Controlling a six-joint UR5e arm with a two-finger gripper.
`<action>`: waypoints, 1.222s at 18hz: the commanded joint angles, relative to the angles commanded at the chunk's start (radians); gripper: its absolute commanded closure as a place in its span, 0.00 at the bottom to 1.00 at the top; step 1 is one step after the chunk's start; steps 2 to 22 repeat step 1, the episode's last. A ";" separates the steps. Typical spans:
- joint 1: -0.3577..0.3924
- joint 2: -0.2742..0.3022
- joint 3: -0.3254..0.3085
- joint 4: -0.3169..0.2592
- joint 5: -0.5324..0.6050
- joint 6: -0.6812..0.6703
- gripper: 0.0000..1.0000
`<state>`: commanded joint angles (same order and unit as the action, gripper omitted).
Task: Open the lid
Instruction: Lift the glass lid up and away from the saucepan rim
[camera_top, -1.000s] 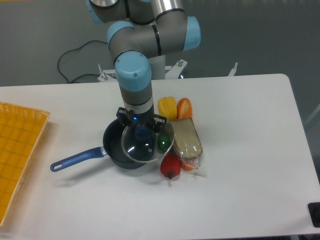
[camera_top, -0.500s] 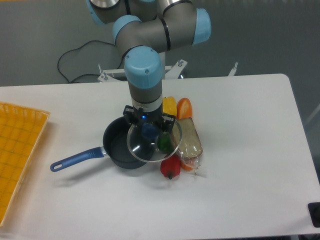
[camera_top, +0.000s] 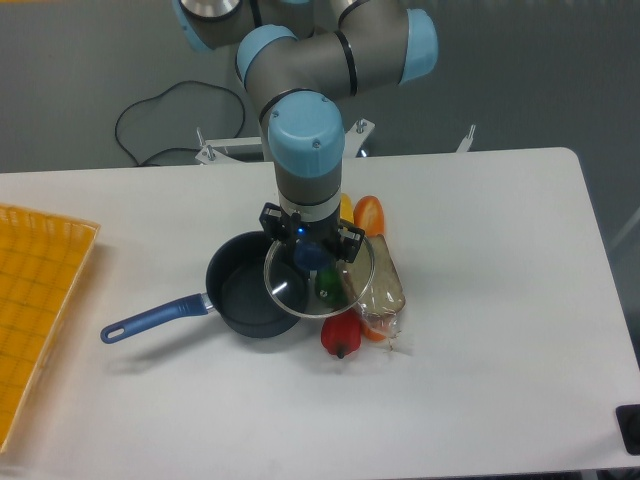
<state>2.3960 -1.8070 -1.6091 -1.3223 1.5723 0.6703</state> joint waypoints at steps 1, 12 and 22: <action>0.000 0.000 0.000 0.000 0.000 0.000 0.42; 0.000 0.000 0.000 0.000 0.000 0.000 0.42; 0.000 0.000 0.000 0.000 0.000 0.000 0.42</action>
